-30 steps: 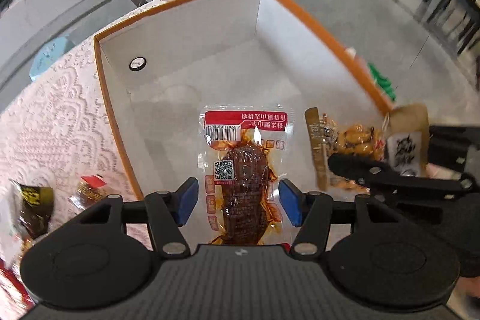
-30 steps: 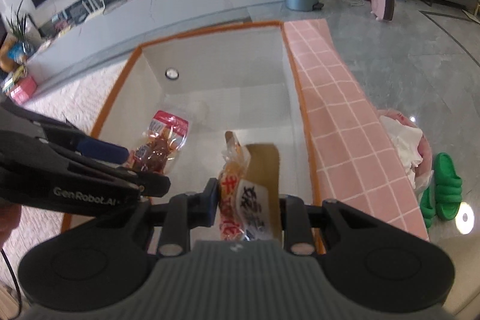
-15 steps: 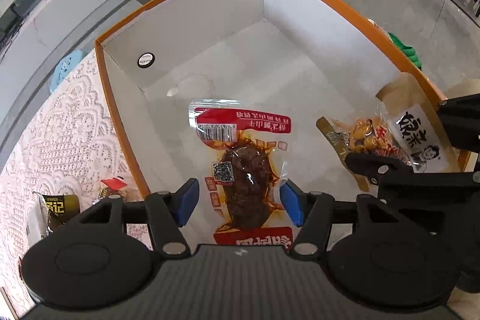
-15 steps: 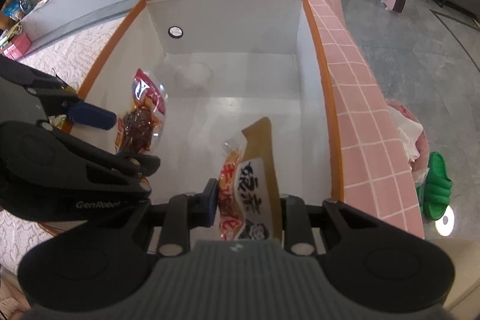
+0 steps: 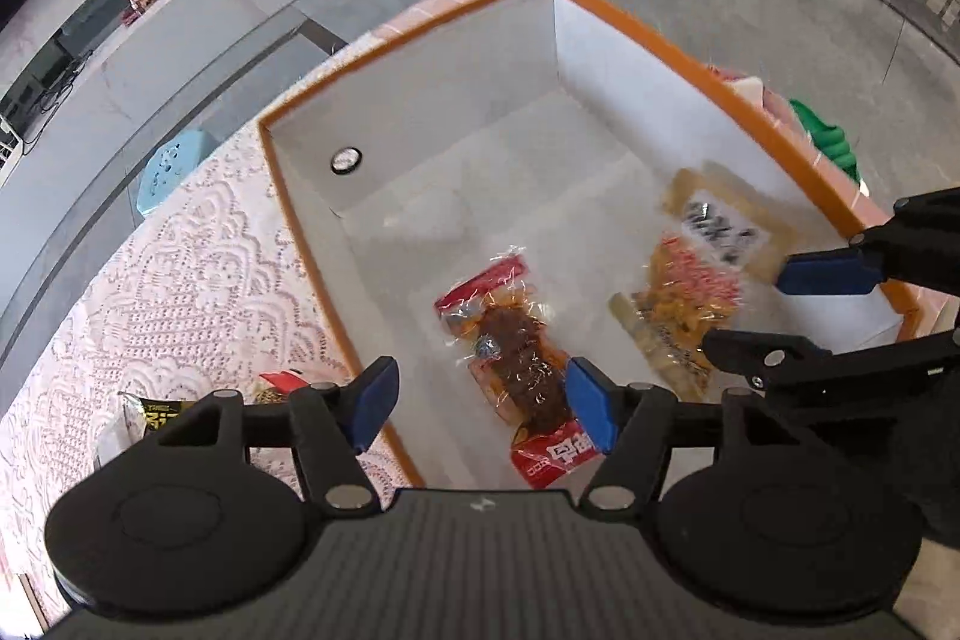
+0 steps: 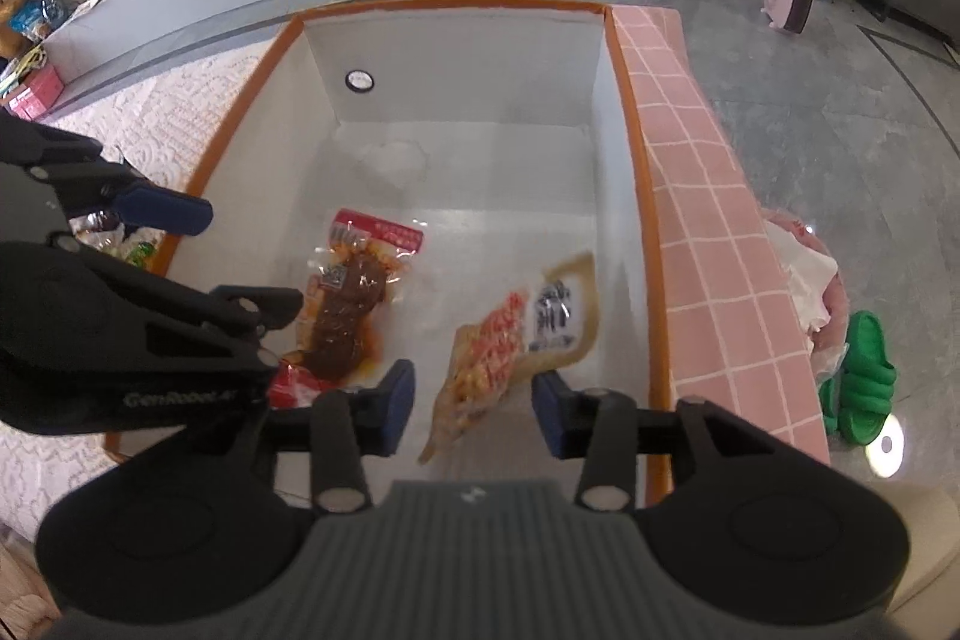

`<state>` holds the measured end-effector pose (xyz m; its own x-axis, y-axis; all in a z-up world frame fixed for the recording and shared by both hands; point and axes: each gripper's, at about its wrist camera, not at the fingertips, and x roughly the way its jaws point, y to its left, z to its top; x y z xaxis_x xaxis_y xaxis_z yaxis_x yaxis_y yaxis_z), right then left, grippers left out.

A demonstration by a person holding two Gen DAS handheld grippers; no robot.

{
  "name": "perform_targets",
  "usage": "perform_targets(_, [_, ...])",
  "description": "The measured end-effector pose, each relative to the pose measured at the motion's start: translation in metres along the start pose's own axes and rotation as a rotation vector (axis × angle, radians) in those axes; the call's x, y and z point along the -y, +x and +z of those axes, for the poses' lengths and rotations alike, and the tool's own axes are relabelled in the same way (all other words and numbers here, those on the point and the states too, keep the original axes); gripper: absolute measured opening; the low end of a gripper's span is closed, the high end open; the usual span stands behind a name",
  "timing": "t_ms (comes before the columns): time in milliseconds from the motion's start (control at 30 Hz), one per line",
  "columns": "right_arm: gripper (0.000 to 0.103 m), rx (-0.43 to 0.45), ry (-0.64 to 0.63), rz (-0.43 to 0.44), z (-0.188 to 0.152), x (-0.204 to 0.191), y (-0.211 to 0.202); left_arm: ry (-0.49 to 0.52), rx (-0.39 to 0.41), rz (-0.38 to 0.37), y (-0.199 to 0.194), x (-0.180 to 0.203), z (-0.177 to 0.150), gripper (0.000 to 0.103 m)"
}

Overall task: Organize snacks
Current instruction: 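Open left tool dropping the meat pack while right tool releases the peanut pack, then move both tools back from the box to the snack pile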

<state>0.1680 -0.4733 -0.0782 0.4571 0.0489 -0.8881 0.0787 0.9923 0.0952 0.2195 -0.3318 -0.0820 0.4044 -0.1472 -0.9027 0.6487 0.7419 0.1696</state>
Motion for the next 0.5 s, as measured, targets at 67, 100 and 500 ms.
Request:
perform_targets(67, [0.043,0.013,0.016,0.012,0.0,0.0,-0.007,-0.016,0.02,-0.002,-0.011,-0.003,-0.002,0.075])
perform_targets(100, [0.044,0.024,0.023,0.012,0.001,-0.001,-0.012,-0.021,0.031,0.004,-0.017,-0.006,-0.003,0.075])
perform_targets(500, [0.055,0.327,0.106,-0.012,-0.012,-0.035,-0.086,-0.223,0.296,-0.015,-0.1,-0.053,-0.049,0.075])
